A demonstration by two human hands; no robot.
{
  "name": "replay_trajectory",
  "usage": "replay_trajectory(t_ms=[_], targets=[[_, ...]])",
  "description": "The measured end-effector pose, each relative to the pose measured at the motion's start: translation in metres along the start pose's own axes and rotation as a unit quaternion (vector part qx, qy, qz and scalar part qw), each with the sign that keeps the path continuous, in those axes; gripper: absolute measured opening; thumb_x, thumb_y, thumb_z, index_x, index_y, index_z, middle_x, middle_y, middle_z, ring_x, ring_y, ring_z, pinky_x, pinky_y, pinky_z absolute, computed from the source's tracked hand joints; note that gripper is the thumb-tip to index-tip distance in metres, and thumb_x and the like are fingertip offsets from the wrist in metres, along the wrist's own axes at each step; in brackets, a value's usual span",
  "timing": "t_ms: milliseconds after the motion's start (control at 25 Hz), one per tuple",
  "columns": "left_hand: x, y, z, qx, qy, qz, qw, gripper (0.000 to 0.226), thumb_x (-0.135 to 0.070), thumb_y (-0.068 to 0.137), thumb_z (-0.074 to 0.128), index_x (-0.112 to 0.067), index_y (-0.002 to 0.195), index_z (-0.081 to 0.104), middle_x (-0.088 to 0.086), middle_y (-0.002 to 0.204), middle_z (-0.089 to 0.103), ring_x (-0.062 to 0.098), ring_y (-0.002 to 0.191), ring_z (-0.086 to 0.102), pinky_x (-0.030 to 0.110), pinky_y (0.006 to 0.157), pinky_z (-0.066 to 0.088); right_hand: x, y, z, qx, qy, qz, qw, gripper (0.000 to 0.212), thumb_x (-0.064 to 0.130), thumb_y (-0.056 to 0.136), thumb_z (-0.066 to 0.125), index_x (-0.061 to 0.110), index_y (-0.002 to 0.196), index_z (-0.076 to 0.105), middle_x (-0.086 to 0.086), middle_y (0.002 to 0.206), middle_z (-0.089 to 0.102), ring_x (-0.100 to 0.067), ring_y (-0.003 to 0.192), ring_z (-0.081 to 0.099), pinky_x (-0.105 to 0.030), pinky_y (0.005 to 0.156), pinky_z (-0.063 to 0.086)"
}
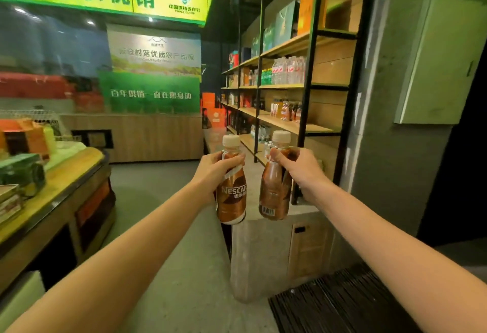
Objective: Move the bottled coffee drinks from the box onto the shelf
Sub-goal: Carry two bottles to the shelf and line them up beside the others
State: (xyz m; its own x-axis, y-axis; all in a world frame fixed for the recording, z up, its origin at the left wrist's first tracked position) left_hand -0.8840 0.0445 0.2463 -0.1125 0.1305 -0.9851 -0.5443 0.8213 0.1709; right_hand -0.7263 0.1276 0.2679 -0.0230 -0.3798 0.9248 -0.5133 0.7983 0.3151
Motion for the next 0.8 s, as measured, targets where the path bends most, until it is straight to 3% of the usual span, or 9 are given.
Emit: replay_trajectory(t_ms=[200,360,480,800], targets=[[0.015,0.123,-0.057,-0.038,0.009,0.010,0.999,0.011,-0.029,0.084,0.065,-0.022,0.092,0.061,0.007,0.105,0.068,0.023,0.098,0.063,0.033,0.082,0.047,-0.025,0.142,0.067,0.034,0.008,-0.036,0.999,0.016,0.030,0.088,0.060,0.015,0.095,0.061,0.006,0.086,0.061,-0.003,0.078,0.053,-0.020,0.065,0.037],[0.024,0.229,-0.096,-0.071,-0.002,0.023,0.997,0.005,-0.025,0.086,0.063,-0.024,0.090,0.059,0.001,0.096,0.067,0.016,0.088,0.063,0.026,0.070,0.047,-0.040,0.261,0.116,0.064,0.004,-0.055,0.996,0.009,0.032,0.088,0.060,0.023,0.086,0.059,0.010,0.085,0.059,-0.005,0.081,0.054,-0.024,0.069,0.040],[0.039,0.303,-0.128,-0.091,-0.005,0.029,0.995,0.002,-0.020,0.087,0.062,-0.021,0.088,0.061,0.000,0.090,0.067,0.013,0.082,0.063,0.024,0.069,0.048,-0.059,0.340,0.159,0.080,0.013,-0.057,0.995,0.014,0.029,0.088,0.061,0.016,0.092,0.063,0.005,0.085,0.061,-0.006,0.079,0.056,-0.020,0.063,0.038],[0.091,0.539,-0.222,-0.045,0.002,0.049,0.998,0.005,-0.016,0.087,0.061,-0.019,0.091,0.061,0.003,0.095,0.067,0.013,0.084,0.064,0.024,0.070,0.048,-0.132,0.556,0.274,0.040,0.045,-0.050,0.997,0.013,0.026,0.086,0.064,0.015,0.094,0.064,0.004,0.086,0.062,-0.006,0.080,0.056,-0.020,0.064,0.040]])
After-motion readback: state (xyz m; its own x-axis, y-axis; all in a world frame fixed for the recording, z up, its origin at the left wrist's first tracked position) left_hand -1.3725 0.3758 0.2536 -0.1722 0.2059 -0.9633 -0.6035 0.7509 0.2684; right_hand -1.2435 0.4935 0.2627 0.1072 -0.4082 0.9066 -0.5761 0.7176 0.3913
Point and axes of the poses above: each hand's wrist, its own y-axis towards the middle knuckle, its own z-axis out of the palm, x = y × z, the point moved 3 cm from there along y, towards the middle knuckle
